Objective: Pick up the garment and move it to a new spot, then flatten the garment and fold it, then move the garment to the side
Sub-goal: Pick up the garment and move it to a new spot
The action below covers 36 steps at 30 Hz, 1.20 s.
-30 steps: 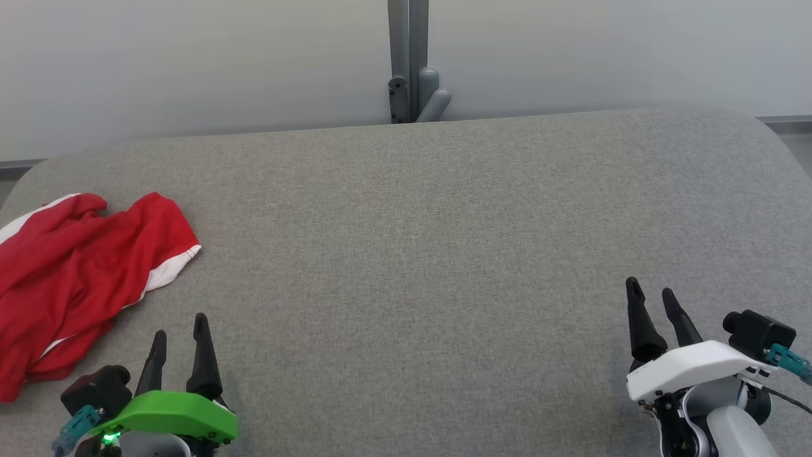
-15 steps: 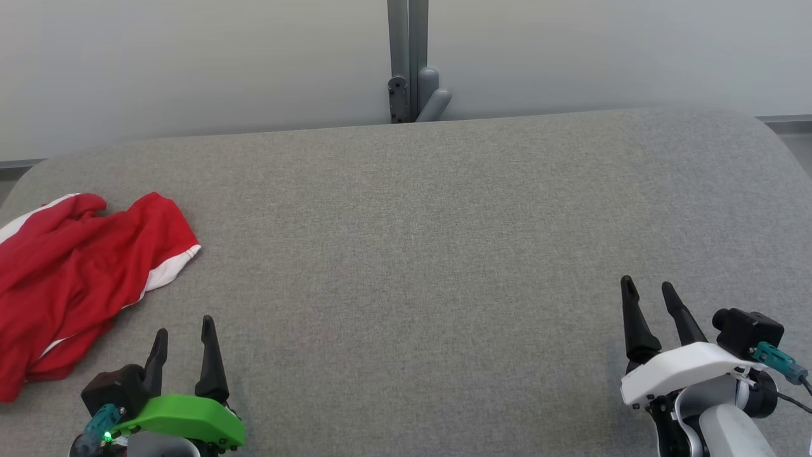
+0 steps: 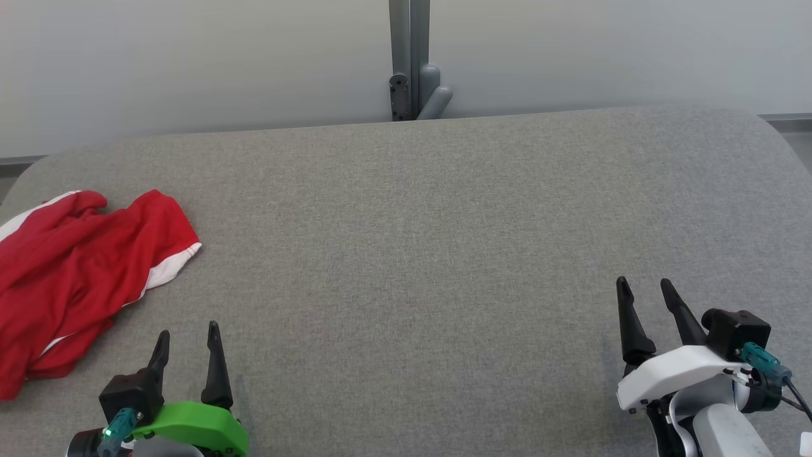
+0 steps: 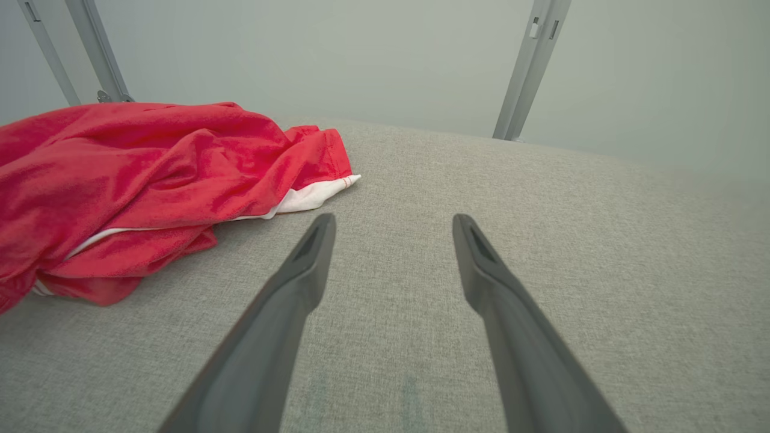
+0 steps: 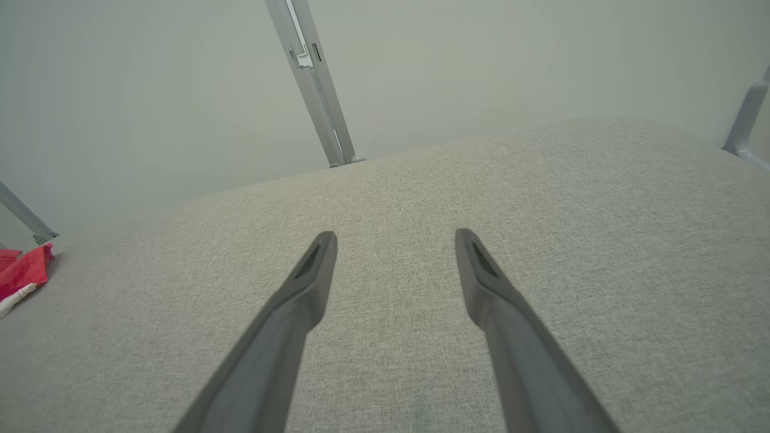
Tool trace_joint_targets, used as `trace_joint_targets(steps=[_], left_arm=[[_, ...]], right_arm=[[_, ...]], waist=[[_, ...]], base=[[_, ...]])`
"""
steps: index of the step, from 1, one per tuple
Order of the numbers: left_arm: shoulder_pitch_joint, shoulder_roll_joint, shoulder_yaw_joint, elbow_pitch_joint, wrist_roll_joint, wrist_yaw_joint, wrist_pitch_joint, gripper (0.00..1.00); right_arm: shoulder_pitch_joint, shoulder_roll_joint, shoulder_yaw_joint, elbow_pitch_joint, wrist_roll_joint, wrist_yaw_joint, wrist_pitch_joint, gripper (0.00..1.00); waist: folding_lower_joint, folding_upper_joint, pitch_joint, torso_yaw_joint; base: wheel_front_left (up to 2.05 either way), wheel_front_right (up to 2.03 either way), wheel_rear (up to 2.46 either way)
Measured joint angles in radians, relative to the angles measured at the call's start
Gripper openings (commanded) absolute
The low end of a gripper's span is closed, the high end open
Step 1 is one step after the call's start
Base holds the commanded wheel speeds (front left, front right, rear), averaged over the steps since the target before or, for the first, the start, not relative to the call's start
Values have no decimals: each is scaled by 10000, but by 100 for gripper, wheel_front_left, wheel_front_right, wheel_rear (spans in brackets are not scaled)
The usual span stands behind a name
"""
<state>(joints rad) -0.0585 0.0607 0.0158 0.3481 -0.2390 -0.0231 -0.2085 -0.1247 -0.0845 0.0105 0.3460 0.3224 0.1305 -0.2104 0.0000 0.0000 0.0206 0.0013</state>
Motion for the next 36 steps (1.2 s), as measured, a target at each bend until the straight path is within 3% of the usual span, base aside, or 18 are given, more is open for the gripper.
trace_joint_targets(steps=[12, 18, 22, 29, 36], left_arm=[[14, -44, -132, 201, 878, 178, -249, 100], [61, -56, -31, 458, 1195, 245, -353, 100], [228, -13, 330, 694, 1383, 203, -431, 100], [435, -4, 771, 708, 1735, 186, -556, 100], [66, -46, 1120, 688, 1346, -232, -556, 100]], right_arm=[[-9, -190, 96, 194, -888, 0, -221, 100], [-41, -230, 639, 261, -1179, 0, -328, 100], [-257, -217, 1494, 456, -1459, 0, -405, 100], [-503, -184, 2130, 594, -1674, 4, -522, 100], [-634, -502, 2197, 523, -1647, 4, -522, 100]], waist=[[0, 0, 36, 558], [0, 0, 64, 1341], [0, 0, 80, 2363], [0, 0, 146, 3721], [0, 0, 484, 4247]], base=[[0, 0, 0], [0, 0, 0], [0, 0, 0], [0, 0, 0], [0, 0, 0]])
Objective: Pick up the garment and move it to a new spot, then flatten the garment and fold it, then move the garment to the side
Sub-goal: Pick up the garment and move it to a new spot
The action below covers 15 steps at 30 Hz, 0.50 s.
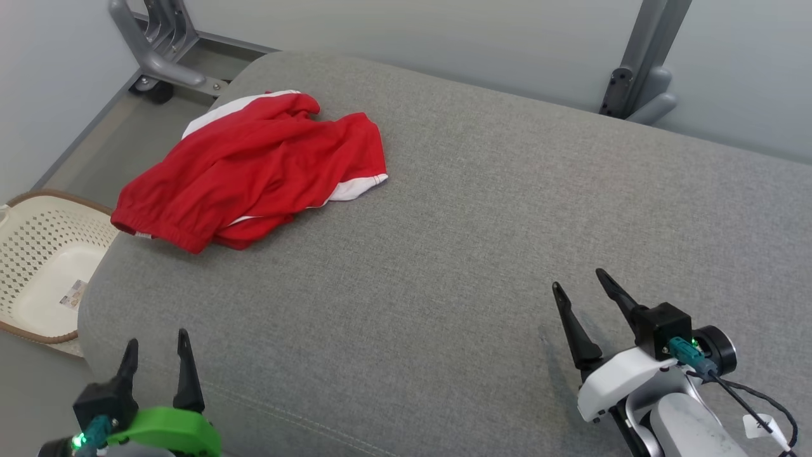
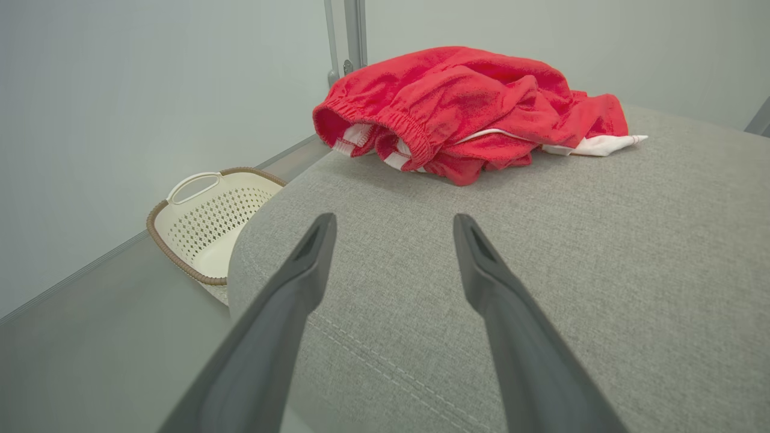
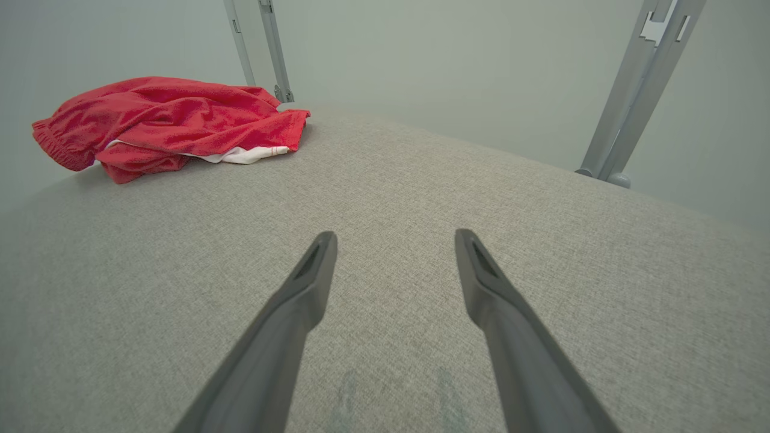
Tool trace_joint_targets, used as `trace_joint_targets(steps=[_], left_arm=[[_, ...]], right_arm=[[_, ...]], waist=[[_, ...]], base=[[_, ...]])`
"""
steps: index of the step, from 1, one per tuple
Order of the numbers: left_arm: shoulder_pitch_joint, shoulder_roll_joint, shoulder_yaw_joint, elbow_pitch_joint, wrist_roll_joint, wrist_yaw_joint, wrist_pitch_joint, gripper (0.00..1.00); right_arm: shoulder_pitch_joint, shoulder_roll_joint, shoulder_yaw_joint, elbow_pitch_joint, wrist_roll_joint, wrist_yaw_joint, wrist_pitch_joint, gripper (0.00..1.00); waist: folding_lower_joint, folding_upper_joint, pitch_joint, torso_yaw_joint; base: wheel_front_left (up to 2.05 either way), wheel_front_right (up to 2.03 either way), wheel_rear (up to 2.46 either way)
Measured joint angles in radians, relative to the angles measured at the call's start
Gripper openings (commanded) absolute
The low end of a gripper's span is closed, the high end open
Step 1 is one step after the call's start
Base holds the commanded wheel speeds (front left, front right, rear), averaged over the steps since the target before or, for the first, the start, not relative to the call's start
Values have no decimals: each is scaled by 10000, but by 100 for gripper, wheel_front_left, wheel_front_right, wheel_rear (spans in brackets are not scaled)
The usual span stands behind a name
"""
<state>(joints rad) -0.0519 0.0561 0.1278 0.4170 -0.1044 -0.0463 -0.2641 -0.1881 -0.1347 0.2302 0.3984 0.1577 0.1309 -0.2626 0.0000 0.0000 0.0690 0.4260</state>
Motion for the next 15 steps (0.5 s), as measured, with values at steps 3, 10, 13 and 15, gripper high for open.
trace_joint_targets(steps=[3, 10, 13, 15], left_arm=[[-741, 75, 148, 276, -359, -453, 0, 100], [-3313, 970, -36, 1668, -788, -780, -4, 100], [-4242, 1354, -531, 2355, -1312, -813, -4, 100], [-4654, 1496, -880, 2913, -1824, -826, -8, 100]], right_arm=[[-47, -221, -19, -77, 2, 0, 0, 100], [-407, -886, -86, -426, -17, 0, -2, 100], [-500, -1191, -115, -527, -35, 0, 0, 100], [-556, -1375, -146, -564, -58, 0, -2, 100]], waist=[[0, 0, 261, -6], [0, 0, 1178, -268], [0, 0, 1617, -425], [0, 0, 1901, -539]], base=[[0, 0, 0], [0, 0, 0], [0, 0, 0], [0, 0, 0]])
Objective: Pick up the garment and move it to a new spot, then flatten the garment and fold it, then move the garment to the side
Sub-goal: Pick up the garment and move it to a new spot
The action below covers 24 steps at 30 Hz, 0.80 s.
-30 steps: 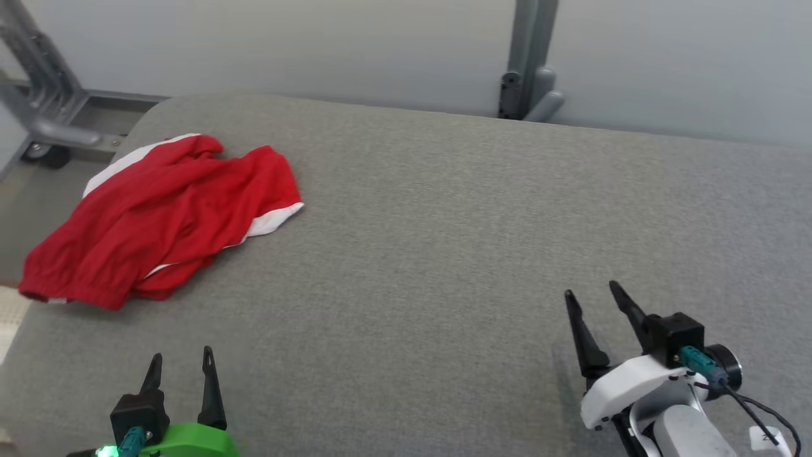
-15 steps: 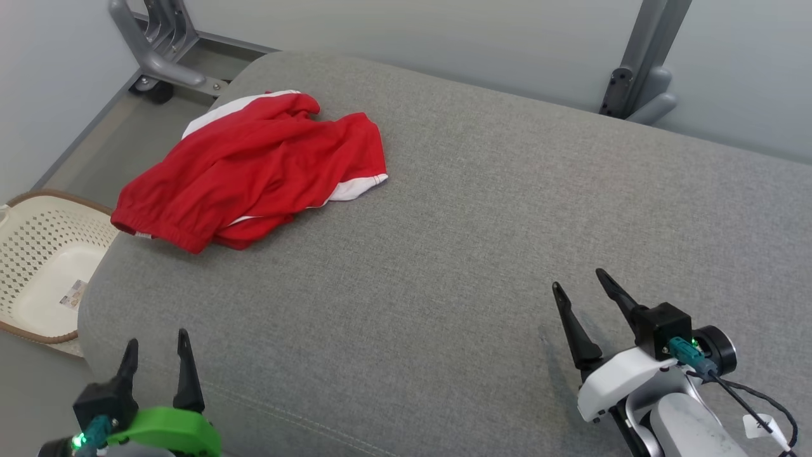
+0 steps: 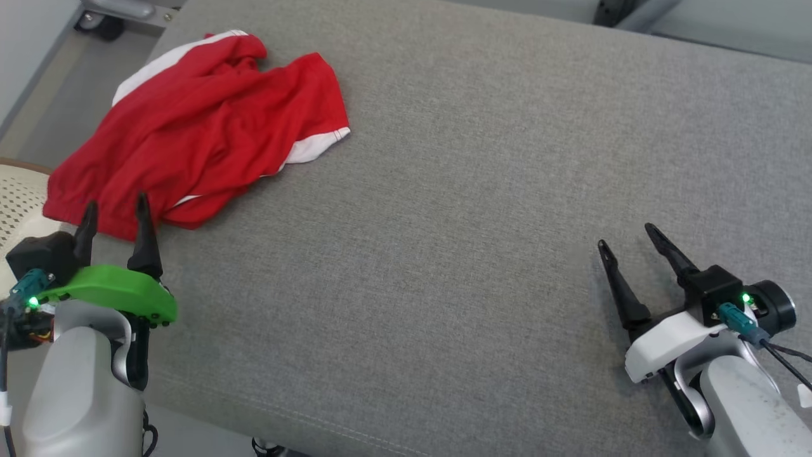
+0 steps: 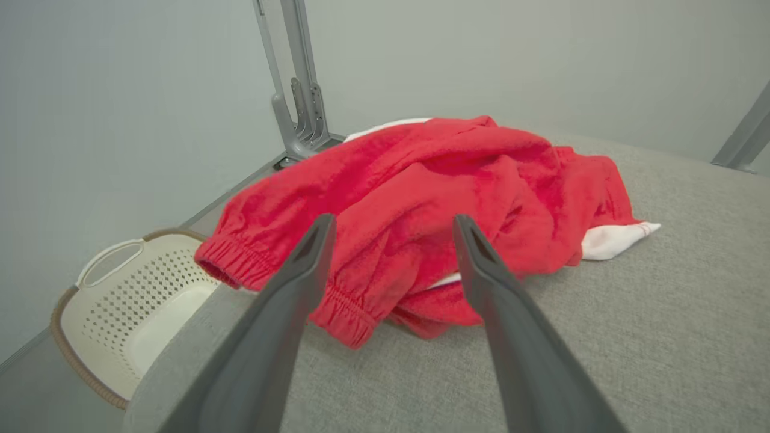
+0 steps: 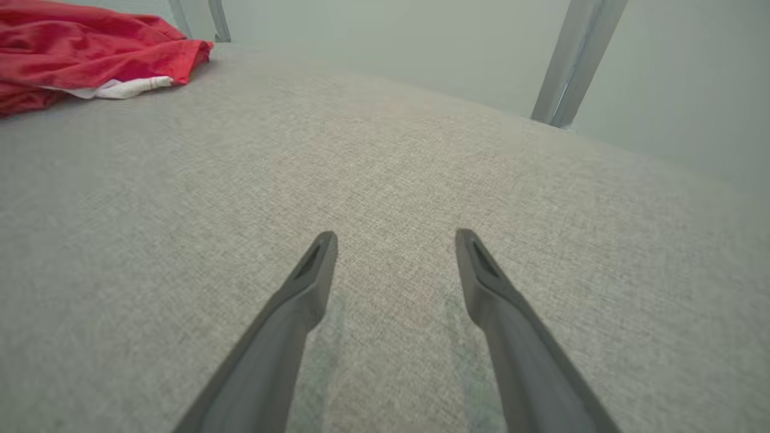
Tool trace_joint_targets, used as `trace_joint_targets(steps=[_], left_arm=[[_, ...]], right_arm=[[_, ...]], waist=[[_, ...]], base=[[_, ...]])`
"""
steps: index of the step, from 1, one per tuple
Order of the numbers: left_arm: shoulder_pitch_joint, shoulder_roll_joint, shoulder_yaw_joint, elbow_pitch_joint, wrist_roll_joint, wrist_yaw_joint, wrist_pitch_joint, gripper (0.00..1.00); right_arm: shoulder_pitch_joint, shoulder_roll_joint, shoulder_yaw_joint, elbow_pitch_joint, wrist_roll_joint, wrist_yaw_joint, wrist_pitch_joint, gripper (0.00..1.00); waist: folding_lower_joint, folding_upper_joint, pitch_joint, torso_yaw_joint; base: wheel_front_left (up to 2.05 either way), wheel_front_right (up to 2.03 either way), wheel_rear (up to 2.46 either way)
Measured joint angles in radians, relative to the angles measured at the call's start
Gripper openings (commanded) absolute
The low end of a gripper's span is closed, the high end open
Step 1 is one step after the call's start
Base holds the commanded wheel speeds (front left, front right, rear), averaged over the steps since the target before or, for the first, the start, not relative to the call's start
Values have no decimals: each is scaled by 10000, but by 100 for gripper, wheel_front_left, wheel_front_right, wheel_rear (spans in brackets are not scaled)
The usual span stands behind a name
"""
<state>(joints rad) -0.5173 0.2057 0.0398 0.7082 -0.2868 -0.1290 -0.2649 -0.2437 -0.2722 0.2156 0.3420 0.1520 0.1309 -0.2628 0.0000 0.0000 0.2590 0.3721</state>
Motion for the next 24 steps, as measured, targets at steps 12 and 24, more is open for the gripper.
trace_joint_targets(steps=[12, 24], left_arm=[[-413, -146, 803, 1743, -499, 535, 6, 100], [-573, -205, 1670, 1569, 405, 688, 6, 0]], right_arm=[[-84, -437, -343, -240, -35, 0, 0, 100], [-153, -458, -107, -219, 21, 0, -21, 100]], waist=[[0, 0, 1062, -657], [0, 0, 1235, -842]], base=[[0, 0, 0], [0, 0, 0]])
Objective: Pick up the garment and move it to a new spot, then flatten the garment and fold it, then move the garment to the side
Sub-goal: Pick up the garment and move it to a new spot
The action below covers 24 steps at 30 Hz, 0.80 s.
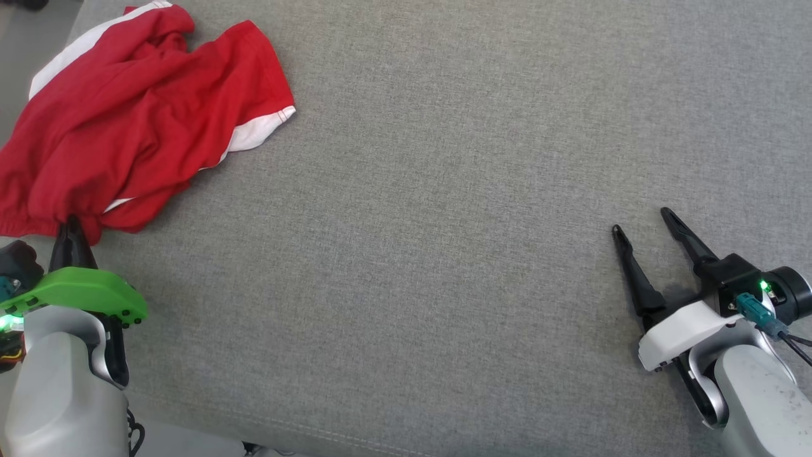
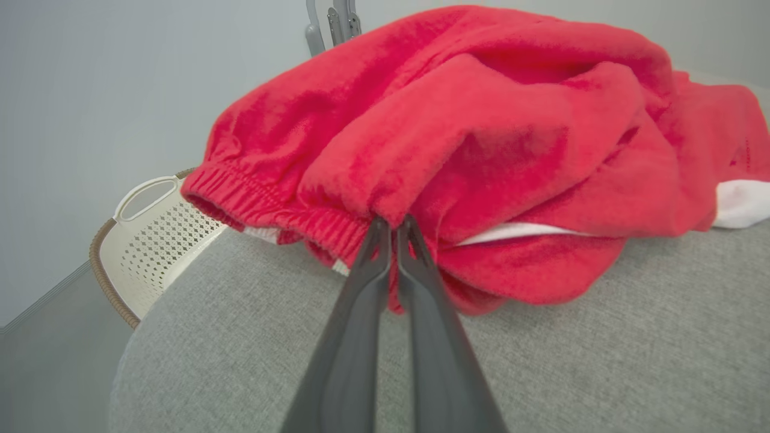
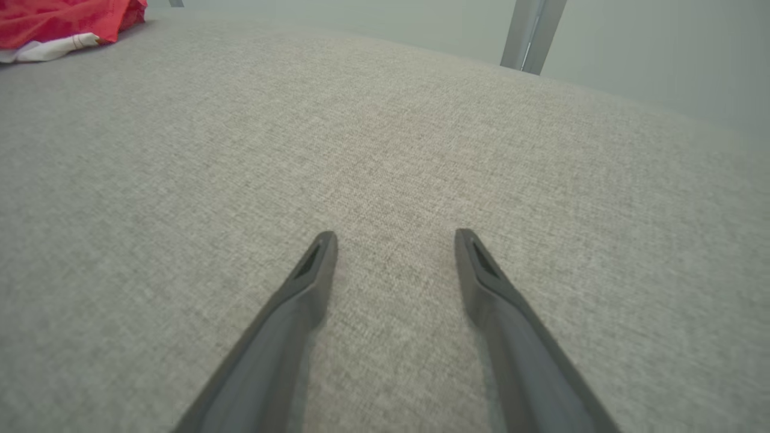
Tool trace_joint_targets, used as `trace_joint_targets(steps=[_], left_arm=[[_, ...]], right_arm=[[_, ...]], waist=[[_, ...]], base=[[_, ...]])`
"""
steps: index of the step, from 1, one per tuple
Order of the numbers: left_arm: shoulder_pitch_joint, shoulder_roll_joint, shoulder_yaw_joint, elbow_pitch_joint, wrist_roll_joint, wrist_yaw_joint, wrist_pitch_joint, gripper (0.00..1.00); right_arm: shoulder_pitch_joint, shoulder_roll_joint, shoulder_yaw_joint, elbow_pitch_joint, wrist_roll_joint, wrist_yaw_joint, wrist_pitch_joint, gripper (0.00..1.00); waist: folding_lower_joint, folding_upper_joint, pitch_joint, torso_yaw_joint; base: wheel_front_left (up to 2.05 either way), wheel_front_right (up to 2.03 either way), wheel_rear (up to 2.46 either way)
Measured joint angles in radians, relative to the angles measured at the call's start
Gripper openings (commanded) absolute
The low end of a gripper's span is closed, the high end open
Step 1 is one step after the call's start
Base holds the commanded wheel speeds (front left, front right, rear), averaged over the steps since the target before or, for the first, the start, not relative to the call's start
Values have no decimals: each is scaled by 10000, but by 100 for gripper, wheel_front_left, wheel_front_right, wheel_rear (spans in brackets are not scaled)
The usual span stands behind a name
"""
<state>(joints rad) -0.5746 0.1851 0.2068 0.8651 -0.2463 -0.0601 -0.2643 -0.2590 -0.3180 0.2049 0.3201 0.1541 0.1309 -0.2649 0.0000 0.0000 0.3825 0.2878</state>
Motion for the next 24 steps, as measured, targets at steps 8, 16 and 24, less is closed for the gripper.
trace_joint_targets(steps=[8, 16, 24], left_arm=[[-103, 178, 96, -2226, 909, -385, 2, 0], [-1216, -1066, -3494, -4230, 1369, -677, 2, 0], [-2290, -1361, -6566, -5697, -1152, -688, 0, 0]], right_arm=[[322, 596, -203, 364, 205, 0, 6, 100], [416, 1350, -81, 585, 355, 0, 8, 100], [493, 1457, -305, 673, 395, 0, 6, 100]], waist=[[0, 0, -574, -113], [0, 0, -1479, -842], [0, 0, -1775, -2003]], base=[[0, 0, 0], [0, 0, 0], [0, 0, 0]])
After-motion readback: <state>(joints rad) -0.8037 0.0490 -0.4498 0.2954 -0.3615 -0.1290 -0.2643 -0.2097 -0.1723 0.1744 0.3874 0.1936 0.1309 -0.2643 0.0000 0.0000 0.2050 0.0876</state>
